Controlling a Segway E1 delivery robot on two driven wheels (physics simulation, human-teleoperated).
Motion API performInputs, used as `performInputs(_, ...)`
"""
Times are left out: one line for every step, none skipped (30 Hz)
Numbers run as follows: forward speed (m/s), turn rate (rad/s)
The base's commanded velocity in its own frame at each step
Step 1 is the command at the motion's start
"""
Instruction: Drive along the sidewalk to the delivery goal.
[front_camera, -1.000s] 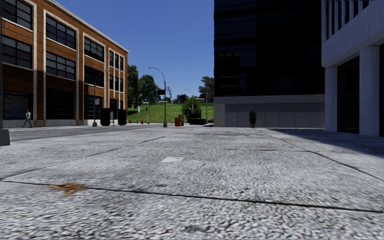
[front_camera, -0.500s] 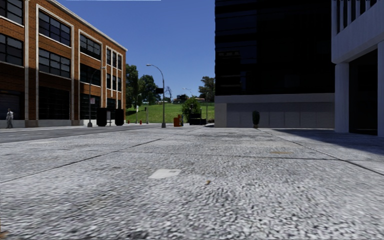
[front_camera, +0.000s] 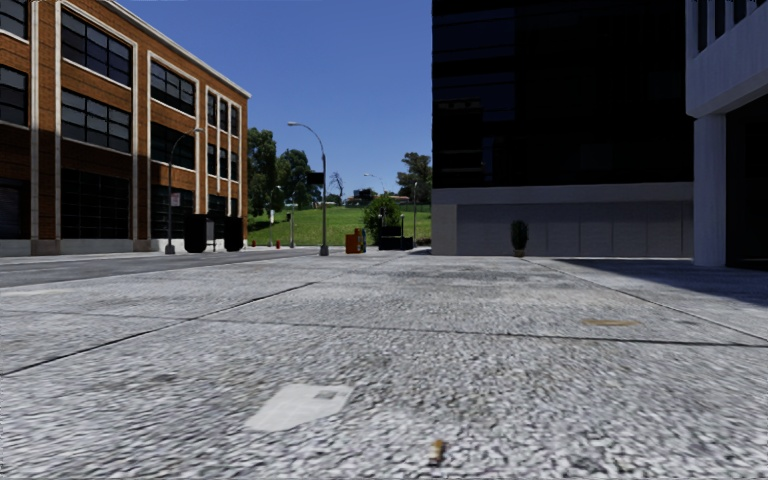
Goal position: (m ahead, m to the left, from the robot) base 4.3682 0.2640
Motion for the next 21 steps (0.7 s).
performInputs(2.00, 0.00)
performInputs(2.00, 0.00)
performInputs(2.00, 0.00)
performInputs(2.00, 0.00)
performInputs(2.00, 0.00)
performInputs(2.00, 0.00)
performInputs(2.00, 0.00)
performInputs(2.00, 0.00)
performInputs(2.00, 0.00)
performInputs(2.00, 0.00)
performInputs(2.00, 0.00)
performInputs(2.00, 0.00)
performInputs(2.00, 0.00)
performInputs(2.00, 0.00)
performInputs(2.00, 0.00)
performInputs(2.00, 0.00)
performInputs(2.00, 0.00)
performInputs(2.00, 0.00)
performInputs(2.00, 0.00)
performInputs(2.00, 0.00)
performInputs(2.00, 0.00)
